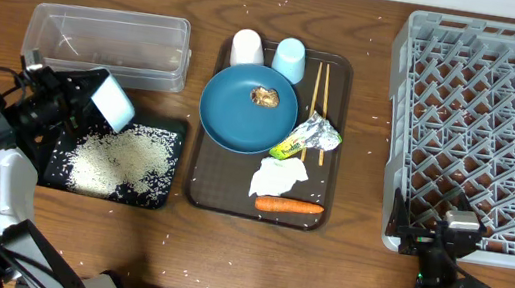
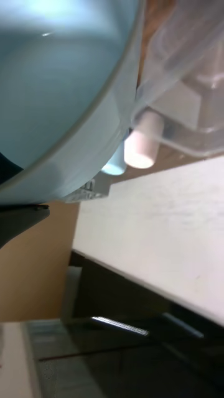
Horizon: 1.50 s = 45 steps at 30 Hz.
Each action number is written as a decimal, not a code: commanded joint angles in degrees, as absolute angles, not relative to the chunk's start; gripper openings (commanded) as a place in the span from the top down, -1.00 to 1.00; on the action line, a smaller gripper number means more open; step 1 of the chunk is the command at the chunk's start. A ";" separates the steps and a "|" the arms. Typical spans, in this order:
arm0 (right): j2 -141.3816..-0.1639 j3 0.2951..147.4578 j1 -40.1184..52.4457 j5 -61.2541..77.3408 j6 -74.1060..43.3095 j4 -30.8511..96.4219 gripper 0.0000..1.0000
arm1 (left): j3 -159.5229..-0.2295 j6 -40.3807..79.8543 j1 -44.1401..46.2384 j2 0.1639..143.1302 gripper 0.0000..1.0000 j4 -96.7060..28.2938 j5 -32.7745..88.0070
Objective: Sort waste into correct bins and load items into the dishwasher rack
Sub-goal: 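Shake and tip the bowl further to empty remaining rice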
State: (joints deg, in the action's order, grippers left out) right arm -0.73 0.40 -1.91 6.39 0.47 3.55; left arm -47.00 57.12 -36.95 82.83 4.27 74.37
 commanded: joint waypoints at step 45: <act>-0.60 0.32 -1.06 6.24 0.49 3.70 -0.99 | -47.68 56.62 -33.93 78.19 0.88 14.74 80.75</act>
